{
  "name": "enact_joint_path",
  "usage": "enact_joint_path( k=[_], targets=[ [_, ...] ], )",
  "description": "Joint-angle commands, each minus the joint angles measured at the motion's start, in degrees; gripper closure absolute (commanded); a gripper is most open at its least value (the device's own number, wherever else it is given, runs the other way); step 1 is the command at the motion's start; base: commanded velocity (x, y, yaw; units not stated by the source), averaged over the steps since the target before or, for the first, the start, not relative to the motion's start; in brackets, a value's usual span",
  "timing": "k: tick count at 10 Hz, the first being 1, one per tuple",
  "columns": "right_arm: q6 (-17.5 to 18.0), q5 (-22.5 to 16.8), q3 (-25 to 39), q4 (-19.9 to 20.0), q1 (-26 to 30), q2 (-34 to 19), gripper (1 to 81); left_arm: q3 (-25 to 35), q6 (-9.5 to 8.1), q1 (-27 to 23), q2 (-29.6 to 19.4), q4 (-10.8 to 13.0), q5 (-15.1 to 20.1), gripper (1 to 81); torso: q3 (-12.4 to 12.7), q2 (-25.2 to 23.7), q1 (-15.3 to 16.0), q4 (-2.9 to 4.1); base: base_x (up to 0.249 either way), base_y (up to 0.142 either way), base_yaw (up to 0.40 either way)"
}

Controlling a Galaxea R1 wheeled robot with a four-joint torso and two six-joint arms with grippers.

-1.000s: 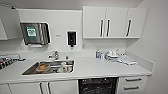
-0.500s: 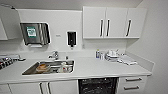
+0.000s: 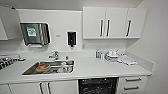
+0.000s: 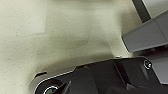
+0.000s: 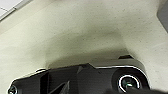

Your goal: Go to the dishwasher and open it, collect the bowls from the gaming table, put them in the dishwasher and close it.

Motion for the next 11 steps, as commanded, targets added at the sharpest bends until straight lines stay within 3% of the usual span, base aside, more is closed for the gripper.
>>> enact_joint_path(
  k=[1,5,6,10,11],
  targets=[
    [-0.9,-1.7,-3.6,-0.4,3.1,2.1,1.0,-6.5,-0.11,-2.2,4.3,-0.5,2.1,1.0,0.0,0.0,0.0,0.00,0.000,0.000,0.000],
    [-0.9,-1.8,-4.5,-0.4,2.8,3.3,1.0,-10.7,-0.02,-2.1,7.3,-0.3,2.1,1.0,0.0,0.0,0.0,0.00,0.000,0.000,0.000],
    [-0.9,-1.8,-4.5,-0.4,2.7,3.4,1.0,-10.7,-0.02,-1.8,7.5,-0.1,2.1,1.0,0.0,5.7,-3.7,0.00,0.000,0.000,0.000],
    [-0.9,-1.7,-4.8,-0.4,2.4,3.4,1.0,-10.7,-0.02,-1.8,8.2,0.2,2.2,1.0,0.0,8.9,-5.8,0.00,0.000,0.000,0.000],
    [-0.9,-1.7,-4.8,-0.4,2.3,3.4,1.0,-10.7,-0.02,-1.8,8.3,0.2,2.2,1.0,0.0,16.6,-10.8,0.00,0.000,0.000,0.000]
  ],
)
